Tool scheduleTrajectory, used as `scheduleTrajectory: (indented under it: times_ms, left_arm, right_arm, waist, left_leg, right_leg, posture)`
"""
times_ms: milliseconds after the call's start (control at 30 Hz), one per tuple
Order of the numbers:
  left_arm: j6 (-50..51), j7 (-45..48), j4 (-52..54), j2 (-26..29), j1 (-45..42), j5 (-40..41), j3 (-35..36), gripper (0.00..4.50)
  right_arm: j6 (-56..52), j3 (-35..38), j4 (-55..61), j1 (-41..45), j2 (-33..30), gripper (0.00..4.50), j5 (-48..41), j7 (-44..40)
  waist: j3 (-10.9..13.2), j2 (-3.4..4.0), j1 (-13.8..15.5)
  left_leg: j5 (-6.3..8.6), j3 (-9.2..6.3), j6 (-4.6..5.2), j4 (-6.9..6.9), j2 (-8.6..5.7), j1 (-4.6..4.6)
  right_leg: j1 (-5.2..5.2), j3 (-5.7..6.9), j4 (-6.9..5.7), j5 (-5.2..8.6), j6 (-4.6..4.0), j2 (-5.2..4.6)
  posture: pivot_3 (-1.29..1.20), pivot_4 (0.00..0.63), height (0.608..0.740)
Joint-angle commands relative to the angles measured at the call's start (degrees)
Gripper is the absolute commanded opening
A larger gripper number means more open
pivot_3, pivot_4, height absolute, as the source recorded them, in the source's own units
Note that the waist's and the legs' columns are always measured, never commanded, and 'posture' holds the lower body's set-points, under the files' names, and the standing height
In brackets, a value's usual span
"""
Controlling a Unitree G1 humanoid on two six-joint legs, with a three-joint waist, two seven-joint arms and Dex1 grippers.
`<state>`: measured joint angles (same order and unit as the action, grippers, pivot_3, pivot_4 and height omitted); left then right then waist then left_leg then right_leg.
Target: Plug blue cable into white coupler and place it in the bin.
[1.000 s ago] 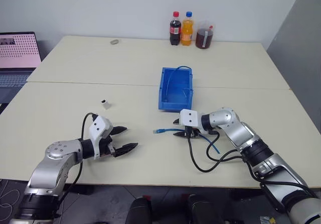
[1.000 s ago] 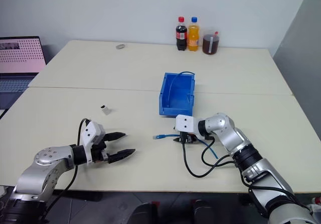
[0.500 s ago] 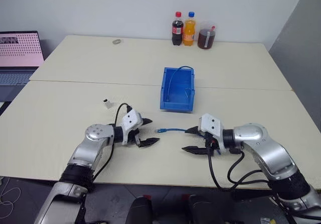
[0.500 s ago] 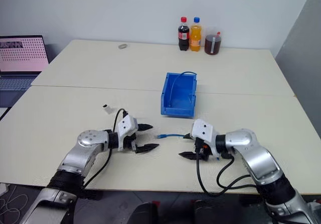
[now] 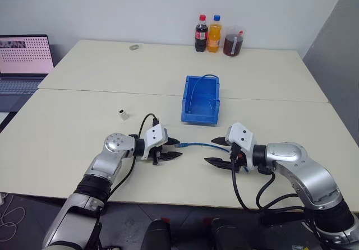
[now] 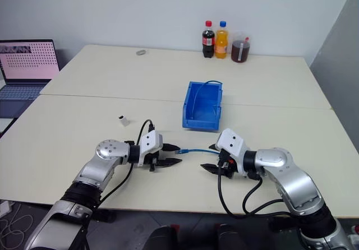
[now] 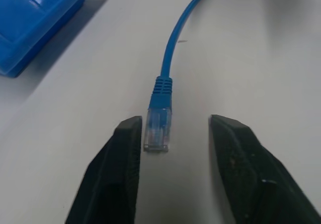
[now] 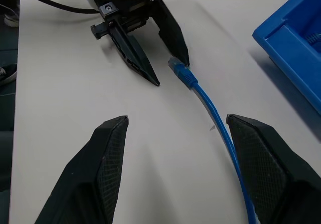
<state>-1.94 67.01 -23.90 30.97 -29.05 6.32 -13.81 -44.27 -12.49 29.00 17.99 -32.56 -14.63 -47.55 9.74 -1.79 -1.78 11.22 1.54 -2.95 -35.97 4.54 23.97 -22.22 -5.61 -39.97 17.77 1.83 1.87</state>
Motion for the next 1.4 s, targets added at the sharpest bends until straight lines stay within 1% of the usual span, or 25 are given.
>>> scheduleTrajectory:
  times_ms: [33, 200, 300, 433, 500, 633, 733, 833, 1067, 1367, 1400]
  left_arm:
    - [0.4, -1.9, -2.9, -0.4, 0.9, -4.3, -2.3, 1.23]
    - [0.6, -1.6, -1.7, -0.6, 1.6, -3.0, -1.7, 0.24]
    - [3.1, -0.3, 2.6, -0.8, 2.4, 0.6, 0.1, 0.23]
    - [11.9, 0.8, 11.0, -1.4, 3.3, 8.1, 3.8, 0.23]
    - [17.4, 0.4, 14.8, -1.6, 3.6, 11.6, 5.3, 0.23]
    - [33.7, -1.2, 23.7, -2.5, 3.7, 24.6, 10.4, 0.23]
    - [41.6, -2.8, 27.5, -2.5, 3.5, 30.7, 13.0, 0.23]
    - [47.3, -4.1, 30.4, -2.4, 3.6, 35.5, 14.4, 0.23]
    - [53.6, -7.4, 34.1, -3.5, 3.8, 41.7, 15.7, 0.23]
    - [54.7, -9.3, 35.0, -3.2, 4.1, 43.8, 15.9, 0.23]
    - [54.7, -9.3, 35.0, -3.2, 4.1, 43.8, 15.9, 0.23]
  right_arm:
    - [0.2, 1.6, 3.6, -1.3, -0.9, 3.3, -1.8, 0.5]
    - [0.4, 2.5, 5.3, -3.4, -1.4, 3.3, -3.4, 1.1]
    - [-0.6, 4.5, 6.3, -4.9, -0.6, 3.3, -6.2, 1.7]
    - [-4.1, 8.2, 8.3, -7.4, 1.4, 3.3, -12.0, 3.1]
    - [-5.0, 9.7, 9.1, -8.7, 2.3, 3.3, -14.2, 4.2]
    - [-7.5, 14.5, 11.4, -11.5, 6.4, 3.3, -21.9, 7.1]
    - [-8.8, 16.1, 11.9, -11.4, 8.3, 3.3, -26.0, 8.9]
    - [-9.1, 16.4, 9.6, -9.5, 10.4, 3.3, -28.5, 10.9]
    - [-8.8, 17.1, 3.3, -3.9, 14.2, 3.3, -32.9, 13.3]
    - [-9.4, 17.0, 0.4, -1.3, 16.1, 3.3, -39.0, 14.8]
    - [-9.4, 16.9, 0.2, -1.2, 16.0, 3.13, -39.4, 14.7]
  waist:
    - [0.0, 0.01, 0.0]
    - [-0.1, 0.01, 0.0]
    - [-0.1, 0.01, 0.0]
    - [0.0, -0.01, -0.1]
    - [0.0, -0.05, -0.1]
    - [0.0, -0.07, -0.2]
    - [0.0, -0.06, -0.3]
    - [0.0, -0.06, -0.6]
    - [0.1, -0.09, -1.5]
    - [0.1, -0.09, -1.5]
    - [0.1, -0.09, -1.5]
  left_leg:
    - [0.0, 0.0, 0.0, -0.01, 0.0, -0.01]
    - [-0.01, 0.02, 0.01, -0.06, -0.01, -0.05]
    - [-0.01, 0.02, 0.02, -0.07, -0.01, -0.05]
    - [-0.01, 0.02, 0.01, -0.03, 0.02, 0.07]
    - [-0.01, 0.01, 0.01, -0.02, 0.02, 0.16]
    - [-0.01, -0.09, 0.01, -0.01, 0.02, 0.3]
    - [-0.01, -0.12, 0.01, -0.02, 0.02, 0.3]
    - [-0.01, -0.12, 0.01, -0.03, 0.01, 0.24]
    - [-0.01, -0.15, 0.01, 0.01, 0.01, 0.23]
    - [0.0, -0.15, 0.01, 0.03, 0.0, 0.27]
    - [0.0, -0.15, 0.01, 0.03, 0.0, 0.27]
  right_leg:
    - [0.01, -0.01, 0.0, -0.01, 0.02, 0.0]
    - [0.04, -0.06, 0.0, -0.07, 0.12, -0.02]
    - [0.04, -0.06, 0.0, -0.08, 0.12, -0.02]
    - [-0.03, -0.04, 0.01, -0.05, 0.09, -0.01]
    - [-0.1, -0.02, 0.02, -0.03, 0.06, -0.01]
    - [-0.14, 0.07, 0.06, -0.02, 0.03, 0.0]
    - [-0.14, 0.07, 0.06, -0.01, 0.04, 0.0]
    - [-0.11, 0.06, 0.05, -0.02, 0.06, 0.0]
    - [-0.11, 0.07, 0.07, -0.02, 0.05, 0.01]
    - [-0.13, 0.06, 0.11, -0.01, 0.03, 0.01]
    - [-0.13, 0.06, 0.11, -0.01, 0.03, 0.01]
  posture:
    - [0.0, 0.15, 0.74]
    - [0.0, 0.15, 0.74]
    - [0.0, 0.15, 0.74]
    - [0.0, 0.15, 0.74]
    - [0.0, 0.15, 0.74]
    - [0.0, 0.15, 0.74]
    - [0.0, 0.15, 0.74]
    - [0.0, 0.15, 0.74]
    - [0.0, 0.15, 0.74]
    - [0.0, 0.15, 0.74]
    - [0.0, 0.15, 0.74]
